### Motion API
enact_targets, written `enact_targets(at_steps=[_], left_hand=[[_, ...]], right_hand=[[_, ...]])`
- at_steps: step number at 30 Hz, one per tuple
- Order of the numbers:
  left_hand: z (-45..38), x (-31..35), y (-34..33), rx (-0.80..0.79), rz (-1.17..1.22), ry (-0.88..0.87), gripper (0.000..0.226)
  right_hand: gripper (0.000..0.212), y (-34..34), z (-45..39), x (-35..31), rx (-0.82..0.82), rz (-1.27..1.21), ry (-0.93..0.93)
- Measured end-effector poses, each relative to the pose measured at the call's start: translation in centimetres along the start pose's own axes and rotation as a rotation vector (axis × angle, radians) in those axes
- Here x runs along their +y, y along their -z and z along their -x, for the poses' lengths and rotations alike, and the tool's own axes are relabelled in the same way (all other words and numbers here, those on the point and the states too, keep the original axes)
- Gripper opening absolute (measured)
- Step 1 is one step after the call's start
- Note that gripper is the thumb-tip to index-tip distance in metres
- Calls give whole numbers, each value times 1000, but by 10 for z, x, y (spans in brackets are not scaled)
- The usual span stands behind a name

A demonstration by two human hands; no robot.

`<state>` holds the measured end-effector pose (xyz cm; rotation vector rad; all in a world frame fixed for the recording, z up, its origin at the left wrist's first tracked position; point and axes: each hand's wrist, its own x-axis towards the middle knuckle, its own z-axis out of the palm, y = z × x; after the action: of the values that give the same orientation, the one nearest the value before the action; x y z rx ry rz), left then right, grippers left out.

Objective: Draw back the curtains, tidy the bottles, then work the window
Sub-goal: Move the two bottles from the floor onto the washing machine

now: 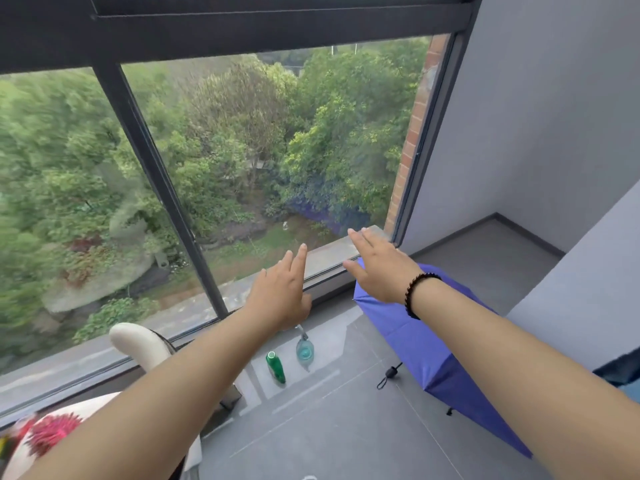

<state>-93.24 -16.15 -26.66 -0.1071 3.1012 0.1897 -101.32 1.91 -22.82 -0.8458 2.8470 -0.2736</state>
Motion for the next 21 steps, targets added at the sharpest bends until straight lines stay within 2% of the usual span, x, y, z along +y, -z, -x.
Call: enact_targets(at_steps=[6,13,21], left_hand=[[-45,-25,-35,-44,-1,55,89],[-103,-75,-73,-180,55,240,85],[-163,-146,-130,-315,125,394,84]], right_hand=[[63,-25,-62,14,-93,-23,14],[66,-61,-171,15,-258,-65,34],[67,-111,-286,-2,-362,-57,113]])
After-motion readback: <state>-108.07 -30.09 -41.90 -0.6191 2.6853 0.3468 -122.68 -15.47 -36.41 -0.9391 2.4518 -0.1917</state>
